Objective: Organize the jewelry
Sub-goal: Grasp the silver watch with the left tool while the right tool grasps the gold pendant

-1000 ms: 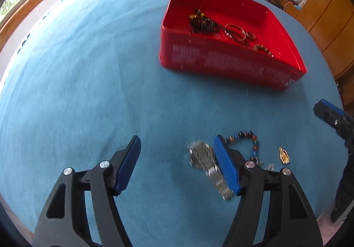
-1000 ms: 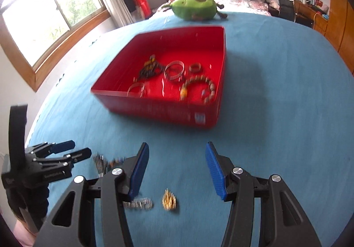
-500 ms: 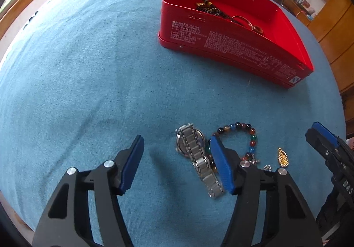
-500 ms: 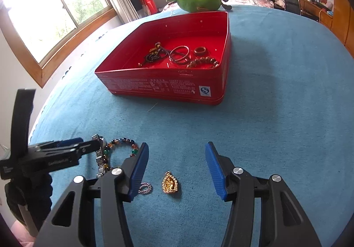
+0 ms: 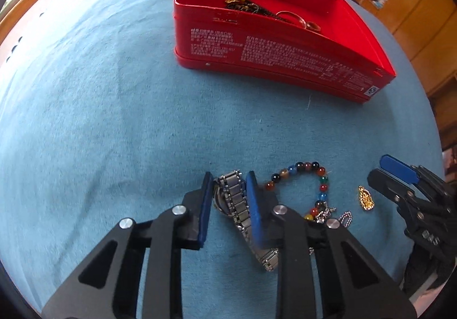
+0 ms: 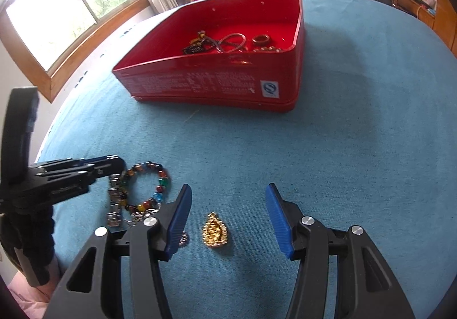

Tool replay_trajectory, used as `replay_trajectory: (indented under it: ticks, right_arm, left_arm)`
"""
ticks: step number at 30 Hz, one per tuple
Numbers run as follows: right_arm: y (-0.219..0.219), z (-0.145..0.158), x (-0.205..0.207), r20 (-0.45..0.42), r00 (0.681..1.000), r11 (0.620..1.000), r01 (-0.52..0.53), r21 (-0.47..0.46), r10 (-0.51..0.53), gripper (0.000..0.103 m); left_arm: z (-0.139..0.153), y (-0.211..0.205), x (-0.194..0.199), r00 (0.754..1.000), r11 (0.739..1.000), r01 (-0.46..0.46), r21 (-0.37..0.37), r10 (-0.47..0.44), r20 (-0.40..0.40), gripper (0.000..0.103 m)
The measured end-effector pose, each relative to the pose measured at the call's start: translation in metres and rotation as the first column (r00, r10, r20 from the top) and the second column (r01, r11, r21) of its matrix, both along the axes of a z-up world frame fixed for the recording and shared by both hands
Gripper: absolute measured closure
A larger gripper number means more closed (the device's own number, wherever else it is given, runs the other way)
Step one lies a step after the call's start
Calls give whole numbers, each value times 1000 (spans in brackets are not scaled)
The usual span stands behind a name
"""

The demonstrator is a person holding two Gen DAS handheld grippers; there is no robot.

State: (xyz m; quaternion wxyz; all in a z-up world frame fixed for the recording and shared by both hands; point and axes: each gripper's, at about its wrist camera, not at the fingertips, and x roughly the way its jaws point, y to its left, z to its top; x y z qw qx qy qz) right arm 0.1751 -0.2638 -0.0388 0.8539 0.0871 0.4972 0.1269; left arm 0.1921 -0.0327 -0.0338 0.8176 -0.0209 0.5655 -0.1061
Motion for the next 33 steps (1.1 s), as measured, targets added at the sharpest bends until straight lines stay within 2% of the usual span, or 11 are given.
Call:
replay_trajectory:
  ticks: [7,8,12,21,24,28,29,31,33]
  right_arm:
    - [7,-4,-1,1,1000,1000,-16,-16,16,49]
    - [9,-5,-1,0,1000,1000,-24,-13,24,48]
    - [12,-6,-2,4,1000,999,-31,-25,31,46]
    - [12,-7,-3,7,1000,999,-29,-25,30,46]
    - [13,-6,-4,8,1000,999,-29,-28,29,46]
    - [13,-6,-5,10,1000,999,-28,-29,28,46]
    - [13,-6,-4,10,1000,999,-28,-30,28,46]
    - [14,-6,-4,11,1000,999,-27,-32,27,46]
    - [13,-6,-5,11,1000,999,-24,-28,24,46]
  left_arm:
    - [0,-1,6,982,982,183,51,-185,35,80]
    - [0,-1,8,982,982,183,53,-185,35,78]
    - [2,-1,4,985,983,152,106,-159,60,58]
    - [-3,0,-5,992,989,102,109,-110,68,57]
    - [-6,-5,-8,991,987,109,121,-118,69,51]
    - [-9,-13,-9,989,984,101,149,-115,92,52]
    - [-10,-14,-10,988,983,102,153,-118,99,54]
    - [-9,-14,-12,987,983,99,155,-117,111,71]
    - [-8,-11,-12,987,985,102,136,-118,109,73]
